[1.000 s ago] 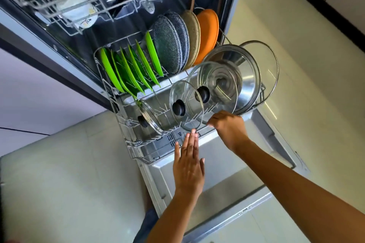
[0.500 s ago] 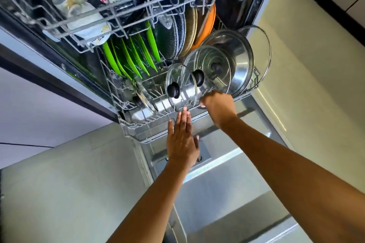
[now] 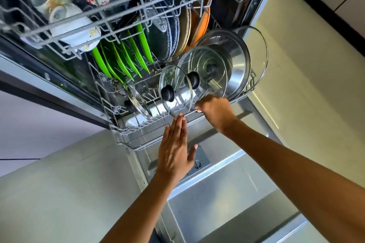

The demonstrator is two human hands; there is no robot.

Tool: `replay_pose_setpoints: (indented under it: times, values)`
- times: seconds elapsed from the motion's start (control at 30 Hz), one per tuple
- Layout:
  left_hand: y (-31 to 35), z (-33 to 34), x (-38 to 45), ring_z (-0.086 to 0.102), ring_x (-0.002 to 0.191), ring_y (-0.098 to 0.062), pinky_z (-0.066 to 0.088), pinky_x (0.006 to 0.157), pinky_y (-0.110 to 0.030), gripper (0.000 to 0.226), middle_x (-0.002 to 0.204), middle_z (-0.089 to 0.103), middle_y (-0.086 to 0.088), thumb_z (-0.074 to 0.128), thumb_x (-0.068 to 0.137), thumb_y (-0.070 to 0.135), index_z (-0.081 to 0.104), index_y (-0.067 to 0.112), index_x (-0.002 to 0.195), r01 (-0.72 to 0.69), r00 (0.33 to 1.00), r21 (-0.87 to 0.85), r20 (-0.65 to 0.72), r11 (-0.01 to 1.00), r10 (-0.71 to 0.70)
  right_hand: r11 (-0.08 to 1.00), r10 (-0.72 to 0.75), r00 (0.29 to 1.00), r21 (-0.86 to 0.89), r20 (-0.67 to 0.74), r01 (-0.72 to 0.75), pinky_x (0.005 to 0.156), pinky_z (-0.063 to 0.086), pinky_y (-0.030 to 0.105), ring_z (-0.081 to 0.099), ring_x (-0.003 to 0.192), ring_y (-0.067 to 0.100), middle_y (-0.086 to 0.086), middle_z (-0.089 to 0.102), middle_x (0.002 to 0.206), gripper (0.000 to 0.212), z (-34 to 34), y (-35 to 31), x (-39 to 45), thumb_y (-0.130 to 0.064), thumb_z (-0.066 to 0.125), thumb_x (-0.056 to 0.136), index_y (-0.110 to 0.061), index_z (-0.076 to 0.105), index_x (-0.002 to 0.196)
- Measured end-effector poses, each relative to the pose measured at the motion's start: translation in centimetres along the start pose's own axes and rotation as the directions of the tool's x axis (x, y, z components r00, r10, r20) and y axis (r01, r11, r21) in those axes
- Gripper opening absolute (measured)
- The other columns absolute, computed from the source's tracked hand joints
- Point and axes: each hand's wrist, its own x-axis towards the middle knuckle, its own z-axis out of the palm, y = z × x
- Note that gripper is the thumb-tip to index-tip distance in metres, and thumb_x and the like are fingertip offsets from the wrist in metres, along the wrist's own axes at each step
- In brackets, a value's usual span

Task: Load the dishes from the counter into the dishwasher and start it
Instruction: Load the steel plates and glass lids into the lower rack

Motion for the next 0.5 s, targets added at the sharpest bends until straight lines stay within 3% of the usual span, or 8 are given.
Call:
replay_pose_setpoints:
  times: [0.27,0.5]
  values:
    - [2.5,1.1,-1.7,0.019,0.143,-0.028,0.029,0.112,-0.043,0.079,0.156,0.014,-0.017,0.045,0.088,0.043,0.021,-0.004,0.147,0.069,0.998,-0.076,-0.007,0.995,-0.07,0.999,-0.041,0.997,-0.02,0.061,0.043,0.079,0.053,0.035,0.062,0.094,0.022,0.002,0.065,0.097,0.025,-0.5,0.3,-2.0,-0.005,0.05,0.091,-0.017,0.06,0.11]
    - [1.8,0.9,0.8,0.02,0.143,-0.03,0.016,0.113,-0.038,0.087,0.156,0.015,-0.019,0.062,0.082,0.04,0.024,-0.006,0.145,0.157,0.987,-0.045,0.021,0.986,-0.157,0.997,-0.057,0.998,-0.052,0.015,0.057,0.077,0.053,0.038,0.061,0.095,0.024,0.002,0.065,0.098,0.025,-0.7,0.1,0.3,-0.004,0.052,0.089,-0.016,0.063,0.109]
